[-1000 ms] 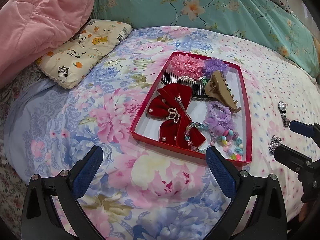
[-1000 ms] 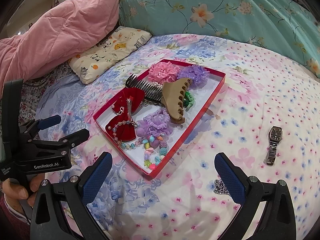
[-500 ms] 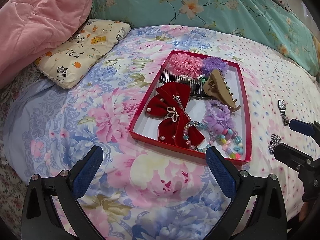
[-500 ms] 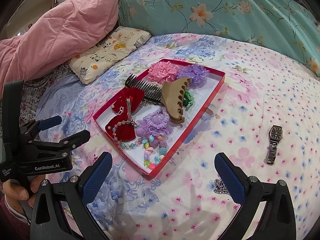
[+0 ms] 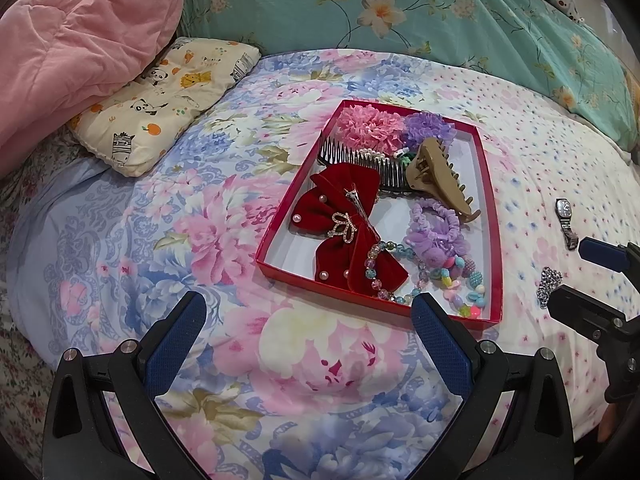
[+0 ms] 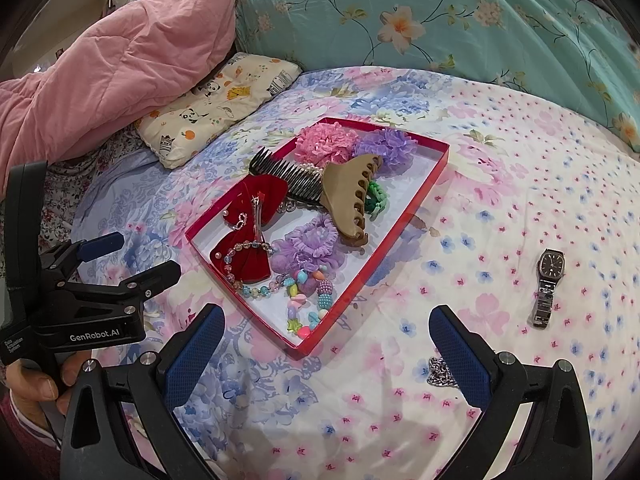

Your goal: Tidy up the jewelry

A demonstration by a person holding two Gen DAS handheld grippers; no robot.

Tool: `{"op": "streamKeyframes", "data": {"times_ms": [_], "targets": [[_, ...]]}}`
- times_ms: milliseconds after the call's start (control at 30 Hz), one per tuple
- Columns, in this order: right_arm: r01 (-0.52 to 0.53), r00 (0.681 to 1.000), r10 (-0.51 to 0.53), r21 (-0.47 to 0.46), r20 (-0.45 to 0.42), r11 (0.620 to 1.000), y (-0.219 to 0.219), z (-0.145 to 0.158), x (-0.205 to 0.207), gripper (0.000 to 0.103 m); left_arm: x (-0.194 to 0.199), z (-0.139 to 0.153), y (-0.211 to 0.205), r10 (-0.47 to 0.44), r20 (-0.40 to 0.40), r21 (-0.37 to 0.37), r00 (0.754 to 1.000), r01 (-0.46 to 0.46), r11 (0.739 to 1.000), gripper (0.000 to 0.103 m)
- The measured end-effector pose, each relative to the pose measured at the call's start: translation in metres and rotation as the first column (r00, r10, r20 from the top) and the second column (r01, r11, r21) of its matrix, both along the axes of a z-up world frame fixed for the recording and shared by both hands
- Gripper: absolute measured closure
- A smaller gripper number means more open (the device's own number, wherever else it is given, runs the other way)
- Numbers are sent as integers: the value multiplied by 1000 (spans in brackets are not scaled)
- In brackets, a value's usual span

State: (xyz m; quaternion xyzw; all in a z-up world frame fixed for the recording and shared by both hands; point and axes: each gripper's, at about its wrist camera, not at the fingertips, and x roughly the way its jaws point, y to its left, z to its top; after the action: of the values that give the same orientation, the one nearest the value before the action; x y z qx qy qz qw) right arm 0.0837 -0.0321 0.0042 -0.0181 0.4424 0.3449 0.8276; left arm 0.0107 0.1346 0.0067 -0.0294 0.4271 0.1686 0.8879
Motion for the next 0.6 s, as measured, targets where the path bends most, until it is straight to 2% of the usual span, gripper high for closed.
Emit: {"op": "streamKeyframes", "data": {"times_ms": [600], "targets": [[6,1000,-6,4,-3,1000,-2,0,0,0,2,-2,-1,-20,-6,1,1000,20,1000,0]]}}
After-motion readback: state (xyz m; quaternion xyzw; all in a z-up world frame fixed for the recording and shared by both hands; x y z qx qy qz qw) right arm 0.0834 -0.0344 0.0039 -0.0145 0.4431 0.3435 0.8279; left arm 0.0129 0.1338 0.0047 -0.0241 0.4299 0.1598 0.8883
